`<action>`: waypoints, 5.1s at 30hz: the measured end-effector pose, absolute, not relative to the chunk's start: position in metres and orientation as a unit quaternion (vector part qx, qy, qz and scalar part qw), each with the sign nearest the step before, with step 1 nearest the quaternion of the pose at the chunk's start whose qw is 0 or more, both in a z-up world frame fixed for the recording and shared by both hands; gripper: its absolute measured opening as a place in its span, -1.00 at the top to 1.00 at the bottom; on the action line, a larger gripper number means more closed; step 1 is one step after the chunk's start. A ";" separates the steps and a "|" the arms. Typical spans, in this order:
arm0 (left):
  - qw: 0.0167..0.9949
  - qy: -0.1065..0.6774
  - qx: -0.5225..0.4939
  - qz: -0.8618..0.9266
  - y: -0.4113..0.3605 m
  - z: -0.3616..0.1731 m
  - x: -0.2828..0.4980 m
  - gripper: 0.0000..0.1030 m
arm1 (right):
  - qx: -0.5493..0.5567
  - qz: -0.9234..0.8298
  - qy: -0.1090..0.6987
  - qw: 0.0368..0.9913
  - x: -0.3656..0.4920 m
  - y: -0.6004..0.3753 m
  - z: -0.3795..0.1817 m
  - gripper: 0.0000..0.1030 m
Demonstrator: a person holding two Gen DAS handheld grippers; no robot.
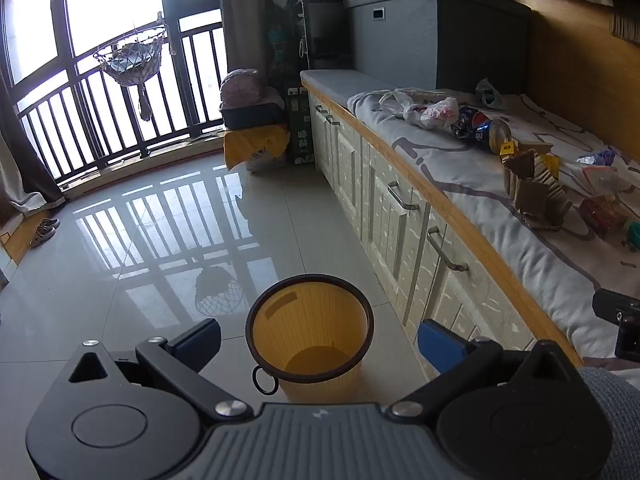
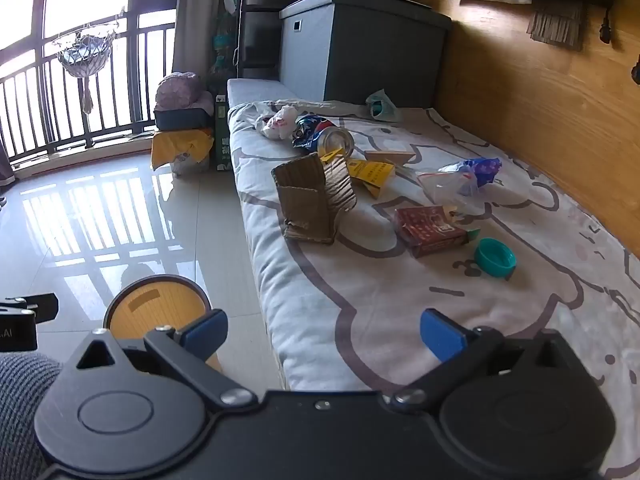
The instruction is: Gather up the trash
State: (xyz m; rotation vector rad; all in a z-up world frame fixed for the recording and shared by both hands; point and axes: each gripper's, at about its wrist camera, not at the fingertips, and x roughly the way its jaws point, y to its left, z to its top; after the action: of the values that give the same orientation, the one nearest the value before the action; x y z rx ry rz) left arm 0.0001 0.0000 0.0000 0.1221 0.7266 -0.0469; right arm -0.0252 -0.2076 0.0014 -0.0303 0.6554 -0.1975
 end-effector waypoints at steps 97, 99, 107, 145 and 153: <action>0.933 0.355 0.059 -0.024 -0.001 -0.001 -0.001 -1.00 | -0.014 -0.097 0.318 0.943 -0.027 -0.208 0.003 -1.00; 0.933 0.355 0.059 -0.023 -0.001 -0.001 -0.001 -1.00 | -0.014 -0.097 0.319 0.943 -0.027 -0.208 0.003 -1.00; 0.937 0.342 0.070 -0.022 -0.003 0.007 -0.003 -1.00 | -0.012 -0.093 0.314 0.945 -0.030 -0.208 0.006 -1.00; 0.934 0.291 0.114 -0.174 -0.208 0.032 0.077 -1.00 | 0.061 -0.165 0.256 0.950 -0.051 -0.344 0.023 -1.00; 0.925 0.319 0.133 -0.159 -0.249 -0.015 0.092 -1.00 | 0.089 -0.169 0.259 0.947 -0.050 -0.376 0.016 -1.00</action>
State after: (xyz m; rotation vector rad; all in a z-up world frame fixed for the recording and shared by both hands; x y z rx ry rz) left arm 0.0916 -0.2494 -0.0149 0.2736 0.6543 -0.3271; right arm -0.0504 -0.3756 0.0161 0.1813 0.5275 -0.3442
